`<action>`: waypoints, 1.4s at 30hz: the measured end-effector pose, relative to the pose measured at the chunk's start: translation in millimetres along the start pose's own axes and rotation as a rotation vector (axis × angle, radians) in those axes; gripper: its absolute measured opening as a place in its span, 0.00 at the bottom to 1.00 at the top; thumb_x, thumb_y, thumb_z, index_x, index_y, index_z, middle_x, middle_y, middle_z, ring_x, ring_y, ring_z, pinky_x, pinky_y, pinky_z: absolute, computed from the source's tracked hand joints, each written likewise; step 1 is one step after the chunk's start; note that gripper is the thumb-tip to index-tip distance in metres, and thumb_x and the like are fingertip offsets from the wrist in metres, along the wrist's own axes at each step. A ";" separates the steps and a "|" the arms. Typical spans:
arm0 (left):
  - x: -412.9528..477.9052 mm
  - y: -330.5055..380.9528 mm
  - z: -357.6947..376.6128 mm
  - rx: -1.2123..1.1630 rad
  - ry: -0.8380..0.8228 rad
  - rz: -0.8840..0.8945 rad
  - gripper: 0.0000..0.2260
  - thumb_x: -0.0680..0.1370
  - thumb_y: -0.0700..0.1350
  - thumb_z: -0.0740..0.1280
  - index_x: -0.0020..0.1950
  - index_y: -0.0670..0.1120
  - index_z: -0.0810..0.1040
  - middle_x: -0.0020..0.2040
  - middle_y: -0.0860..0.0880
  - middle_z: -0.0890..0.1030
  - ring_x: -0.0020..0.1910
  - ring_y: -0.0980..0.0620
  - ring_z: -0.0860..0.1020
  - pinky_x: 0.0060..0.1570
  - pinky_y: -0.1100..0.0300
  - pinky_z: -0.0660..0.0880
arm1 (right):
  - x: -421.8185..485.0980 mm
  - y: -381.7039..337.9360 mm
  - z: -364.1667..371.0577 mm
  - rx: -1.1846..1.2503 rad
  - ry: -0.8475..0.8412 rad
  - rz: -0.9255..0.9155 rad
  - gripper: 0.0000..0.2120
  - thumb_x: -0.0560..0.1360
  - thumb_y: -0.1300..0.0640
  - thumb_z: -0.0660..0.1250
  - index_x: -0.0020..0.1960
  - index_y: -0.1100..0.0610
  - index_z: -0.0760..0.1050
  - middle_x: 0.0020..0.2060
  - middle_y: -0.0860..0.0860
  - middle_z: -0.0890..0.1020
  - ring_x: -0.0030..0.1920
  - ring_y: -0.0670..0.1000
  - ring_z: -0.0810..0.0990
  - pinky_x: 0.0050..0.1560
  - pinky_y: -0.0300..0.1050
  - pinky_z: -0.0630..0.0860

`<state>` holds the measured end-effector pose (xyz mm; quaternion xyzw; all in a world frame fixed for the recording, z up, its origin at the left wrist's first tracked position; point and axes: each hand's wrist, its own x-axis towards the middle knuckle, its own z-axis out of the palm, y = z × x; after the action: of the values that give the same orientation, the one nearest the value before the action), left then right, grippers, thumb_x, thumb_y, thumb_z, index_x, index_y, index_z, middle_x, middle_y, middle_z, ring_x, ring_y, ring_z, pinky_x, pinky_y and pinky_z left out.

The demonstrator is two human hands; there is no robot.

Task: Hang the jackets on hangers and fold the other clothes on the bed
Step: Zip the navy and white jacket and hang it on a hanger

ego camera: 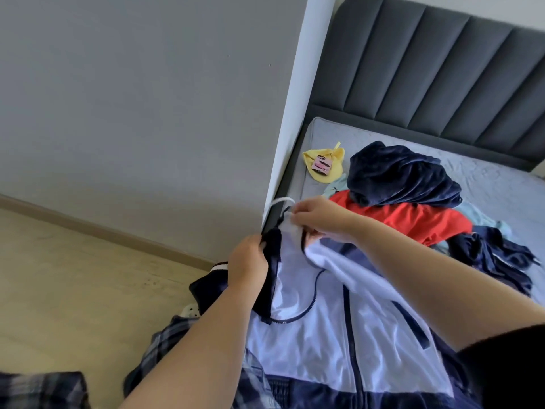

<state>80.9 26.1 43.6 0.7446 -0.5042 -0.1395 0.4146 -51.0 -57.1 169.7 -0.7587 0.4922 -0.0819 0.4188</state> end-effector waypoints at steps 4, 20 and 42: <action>6.5 1.3 -6.8 -0.144 0.087 -0.072 0.10 0.81 0.40 0.58 0.39 0.41 0.70 0.39 0.42 0.76 0.40 0.41 0.73 0.38 0.54 0.62 | 6.3 7.9 2.1 -0.482 0.378 -0.120 0.10 0.78 0.54 0.62 0.48 0.60 0.77 0.42 0.55 0.83 0.42 0.55 0.80 0.43 0.44 0.73; 85.1 89.0 -201.2 -0.023 0.325 0.299 0.09 0.79 0.41 0.65 0.58 0.43 0.76 0.51 0.46 0.81 0.49 0.46 0.77 0.43 0.63 0.65 | 1.3 -136.8 -26.9 -0.240 0.727 -0.383 0.15 0.74 0.56 0.68 0.32 0.55 0.66 0.28 0.49 0.72 0.35 0.56 0.72 0.29 0.43 0.62; 37.7 154.7 -436.8 0.546 0.610 0.352 0.18 0.78 0.44 0.63 0.31 0.48 0.59 0.29 0.50 0.68 0.35 0.43 0.67 0.32 0.55 0.60 | -82.1 -314.2 -38.0 -0.093 0.657 -0.773 0.14 0.69 0.56 0.72 0.37 0.54 0.65 0.31 0.48 0.71 0.33 0.52 0.70 0.29 0.42 0.62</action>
<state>273.1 178.8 438.4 0.7368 -0.4964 0.2973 0.3498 100.4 40.5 442.5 -0.8373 0.2845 -0.4433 0.1465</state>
